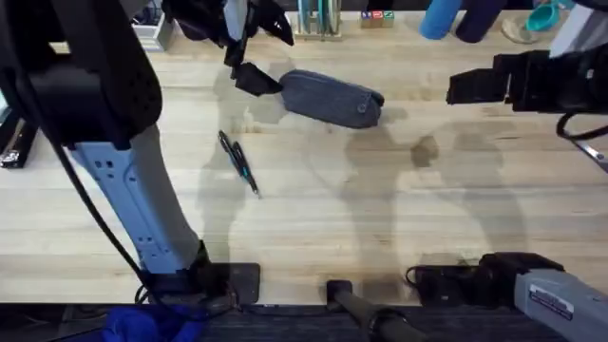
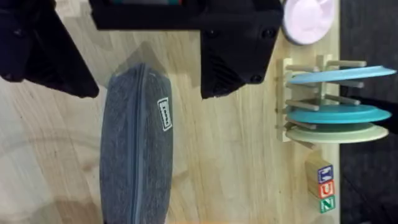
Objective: Unzip the bag, pick up the pens from the table one at a time and place them inside, then zip the bag closed.
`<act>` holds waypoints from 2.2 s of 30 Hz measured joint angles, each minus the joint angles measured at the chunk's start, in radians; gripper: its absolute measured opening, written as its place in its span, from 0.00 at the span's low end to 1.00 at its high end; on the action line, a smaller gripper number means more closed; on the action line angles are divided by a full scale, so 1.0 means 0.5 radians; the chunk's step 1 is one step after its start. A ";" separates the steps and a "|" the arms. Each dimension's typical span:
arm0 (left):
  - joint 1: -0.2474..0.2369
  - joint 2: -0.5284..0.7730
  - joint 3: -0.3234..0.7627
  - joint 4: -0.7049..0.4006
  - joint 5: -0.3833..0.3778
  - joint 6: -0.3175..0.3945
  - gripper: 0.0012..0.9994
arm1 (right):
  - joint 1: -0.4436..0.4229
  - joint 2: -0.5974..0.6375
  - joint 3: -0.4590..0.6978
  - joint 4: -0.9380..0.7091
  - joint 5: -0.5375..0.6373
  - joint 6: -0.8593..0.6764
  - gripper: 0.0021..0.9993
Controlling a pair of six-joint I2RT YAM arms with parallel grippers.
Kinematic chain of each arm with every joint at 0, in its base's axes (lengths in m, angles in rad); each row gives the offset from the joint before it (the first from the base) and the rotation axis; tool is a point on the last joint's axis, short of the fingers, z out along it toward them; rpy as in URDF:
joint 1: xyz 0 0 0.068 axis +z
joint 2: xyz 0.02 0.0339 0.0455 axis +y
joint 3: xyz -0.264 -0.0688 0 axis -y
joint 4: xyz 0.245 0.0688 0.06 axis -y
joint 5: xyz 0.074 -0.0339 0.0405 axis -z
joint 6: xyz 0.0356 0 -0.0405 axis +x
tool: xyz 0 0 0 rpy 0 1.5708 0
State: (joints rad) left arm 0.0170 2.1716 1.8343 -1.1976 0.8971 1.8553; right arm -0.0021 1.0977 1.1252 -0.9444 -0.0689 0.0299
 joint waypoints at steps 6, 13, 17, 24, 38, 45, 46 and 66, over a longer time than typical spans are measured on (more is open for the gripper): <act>-0.016 0.124 0.000 -0.005 0.051 -0.001 0.99 | 0.000 0.000 0.000 -0.001 0.000 0.000 1.00; -0.020 0.167 0.000 -0.005 0.122 -0.001 0.99 | 0.000 0.000 0.000 -0.001 0.000 0.000 1.00; -0.020 0.166 0.000 -0.005 0.141 -0.001 0.99 | 0.000 0.000 0.000 0.000 0.000 0.000 1.00; -0.020 0.166 0.000 -0.005 0.153 -0.001 0.99 | 0.000 0.000 0.000 0.000 0.000 0.000 1.00; -0.020 0.166 0.000 -0.005 0.158 -0.001 0.99 | 0.000 0.000 0.000 -0.001 0.000 0.000 1.00; -0.020 0.166 0.000 -0.007 0.159 -0.004 0.74 | 0.000 0.000 0.000 0.000 0.000 0.000 1.00; -0.020 0.166 0.000 -0.005 0.160 0.001 0.63 | 0.000 0.000 0.000 -0.001 0.000 0.000 1.00; -0.024 0.166 0.000 -0.014 0.152 -0.001 0.04 | 0.000 0.001 0.000 -0.004 0.000 0.000 1.00</act>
State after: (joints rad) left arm 0.0048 2.2547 1.8343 -1.2048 0.9730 1.8549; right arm -0.0021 1.0980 1.1252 -0.9463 -0.0689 0.0299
